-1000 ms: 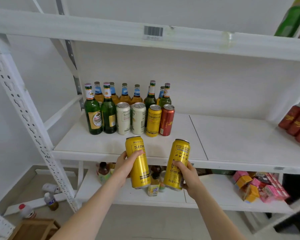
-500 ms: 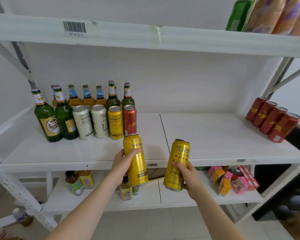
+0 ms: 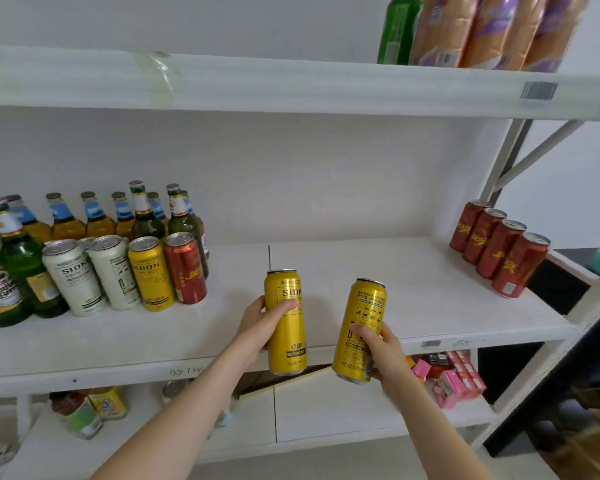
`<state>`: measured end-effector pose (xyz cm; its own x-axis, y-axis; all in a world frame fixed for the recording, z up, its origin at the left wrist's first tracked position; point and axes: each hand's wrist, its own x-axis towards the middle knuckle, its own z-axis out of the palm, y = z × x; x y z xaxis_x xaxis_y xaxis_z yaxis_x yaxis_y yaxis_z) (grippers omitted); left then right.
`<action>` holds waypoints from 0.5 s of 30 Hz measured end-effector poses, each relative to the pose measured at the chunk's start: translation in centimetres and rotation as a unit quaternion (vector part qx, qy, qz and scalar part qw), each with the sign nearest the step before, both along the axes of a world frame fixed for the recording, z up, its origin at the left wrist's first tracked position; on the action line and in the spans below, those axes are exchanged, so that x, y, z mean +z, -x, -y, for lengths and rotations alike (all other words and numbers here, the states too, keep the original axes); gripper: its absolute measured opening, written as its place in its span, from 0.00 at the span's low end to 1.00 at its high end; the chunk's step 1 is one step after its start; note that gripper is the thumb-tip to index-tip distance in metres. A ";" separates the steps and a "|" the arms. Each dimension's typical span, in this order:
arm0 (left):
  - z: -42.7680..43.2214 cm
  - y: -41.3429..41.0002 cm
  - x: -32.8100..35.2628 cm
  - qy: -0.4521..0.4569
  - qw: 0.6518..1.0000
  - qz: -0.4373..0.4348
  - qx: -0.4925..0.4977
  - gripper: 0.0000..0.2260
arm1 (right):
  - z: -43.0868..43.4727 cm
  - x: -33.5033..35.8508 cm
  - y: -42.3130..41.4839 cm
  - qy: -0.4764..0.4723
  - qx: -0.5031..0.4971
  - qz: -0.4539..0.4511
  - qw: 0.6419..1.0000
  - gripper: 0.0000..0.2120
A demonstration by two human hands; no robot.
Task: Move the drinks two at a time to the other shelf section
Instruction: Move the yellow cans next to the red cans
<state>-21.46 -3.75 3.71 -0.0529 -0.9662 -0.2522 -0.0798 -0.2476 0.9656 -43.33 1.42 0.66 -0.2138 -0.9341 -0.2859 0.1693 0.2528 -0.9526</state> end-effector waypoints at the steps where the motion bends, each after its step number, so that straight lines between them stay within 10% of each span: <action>1: 0.2 1.2 0.1 -0.002 1.000 0.001 0.001 0.20 | 0.2 0.0 1.3 0.003 0.000 0.000 1.000 0.16; 15: -0.4 20.9 0.3 0.009 0.998 -0.020 0.051 0.16 | 0.1 1.2 22.7 0.034 0.036 -0.044 0.998 0.12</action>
